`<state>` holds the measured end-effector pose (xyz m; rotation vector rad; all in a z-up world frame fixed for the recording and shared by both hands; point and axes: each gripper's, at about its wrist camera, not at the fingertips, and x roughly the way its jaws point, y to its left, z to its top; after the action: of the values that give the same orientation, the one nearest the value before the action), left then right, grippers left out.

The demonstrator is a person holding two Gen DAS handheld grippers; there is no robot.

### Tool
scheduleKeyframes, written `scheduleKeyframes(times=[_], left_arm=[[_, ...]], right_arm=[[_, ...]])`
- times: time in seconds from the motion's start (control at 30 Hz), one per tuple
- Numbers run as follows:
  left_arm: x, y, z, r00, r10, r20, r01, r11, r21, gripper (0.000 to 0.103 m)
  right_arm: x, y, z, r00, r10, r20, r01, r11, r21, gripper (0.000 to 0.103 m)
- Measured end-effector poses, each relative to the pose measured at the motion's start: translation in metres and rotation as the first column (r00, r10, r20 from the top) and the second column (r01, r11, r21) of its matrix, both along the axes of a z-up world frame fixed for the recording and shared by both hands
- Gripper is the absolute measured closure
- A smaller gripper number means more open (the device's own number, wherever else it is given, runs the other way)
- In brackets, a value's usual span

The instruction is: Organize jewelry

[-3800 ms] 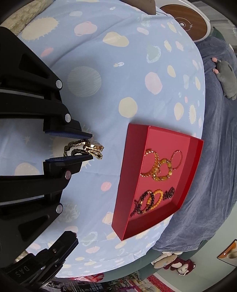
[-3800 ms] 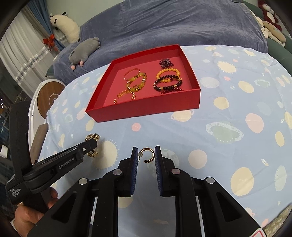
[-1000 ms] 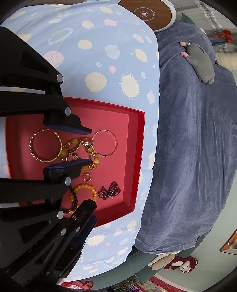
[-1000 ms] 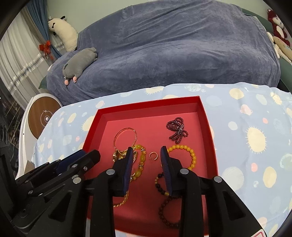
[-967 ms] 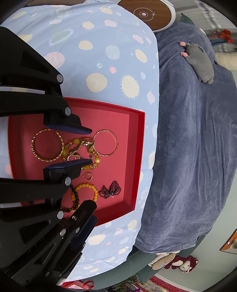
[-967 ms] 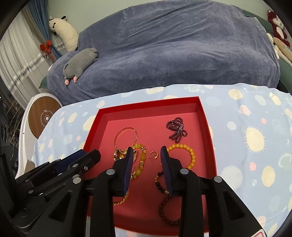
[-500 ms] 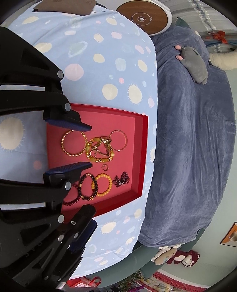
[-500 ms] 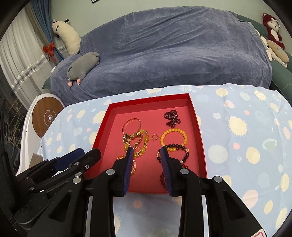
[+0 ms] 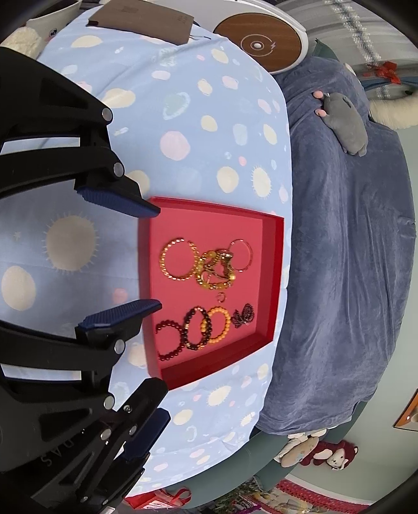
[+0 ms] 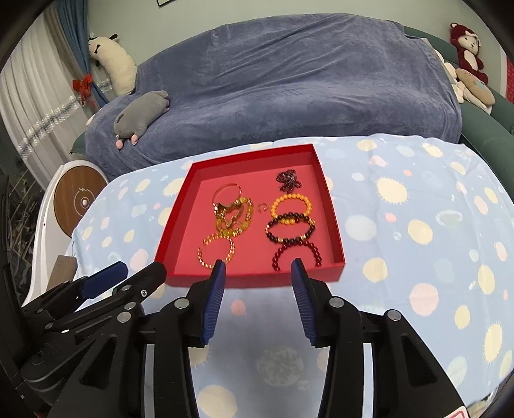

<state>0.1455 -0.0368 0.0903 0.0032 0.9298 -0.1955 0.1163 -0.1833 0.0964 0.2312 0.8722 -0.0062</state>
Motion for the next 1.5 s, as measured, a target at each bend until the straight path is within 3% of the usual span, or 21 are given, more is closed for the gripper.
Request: scheduleKeyframes(times=[0.37,0.53,0.7,0.9,1.07,1.13,1.5], left_arm=[[-0.032,0.007,-0.012,0.999,0.042,-0.014,-0.041,0.998,0.038,0.029],[-0.039,0.013,-0.014,0.997,0.071,-0.014,-0.07,0.996,0.049,0.021],[-0.043,0.015,-0.014,0.996,0.087,-0.006,-0.087,0.994,0.065,0.013],[-0.046,0.018,-0.016,0.995,0.1,-0.006,-0.1,0.992,0.082,0.01],[-0.048,0.018,-0.017,0.996,0.092,-0.005,-0.091,0.991,0.094,0.01],[-0.05,0.019,-0.017,0.995,0.101,0.0,-0.1,0.989,0.105,0.009],[-0.053,0.022,-0.016,0.993,0.115,0.008,-0.115,0.988,0.104,0.009]], right_arm=[[-0.035,-0.007,-0.015,0.999,-0.037,-0.04,0.037,0.999,-0.012,0.054],[-0.048,-0.01,-0.018,0.998,-0.056,-0.023,0.056,0.998,-0.024,0.038],[-0.053,-0.014,-0.02,0.997,-0.078,-0.023,0.077,0.997,-0.029,0.03],[-0.056,-0.013,-0.018,0.995,-0.095,-0.018,0.093,0.994,-0.064,0.02],[-0.059,-0.013,-0.017,0.995,-0.104,-0.008,0.104,0.992,-0.066,0.017],[-0.061,-0.014,-0.016,0.994,-0.108,0.0,0.107,0.992,-0.069,0.005],[-0.065,-0.015,-0.016,0.993,-0.118,0.007,0.118,0.99,-0.079,0.006]])
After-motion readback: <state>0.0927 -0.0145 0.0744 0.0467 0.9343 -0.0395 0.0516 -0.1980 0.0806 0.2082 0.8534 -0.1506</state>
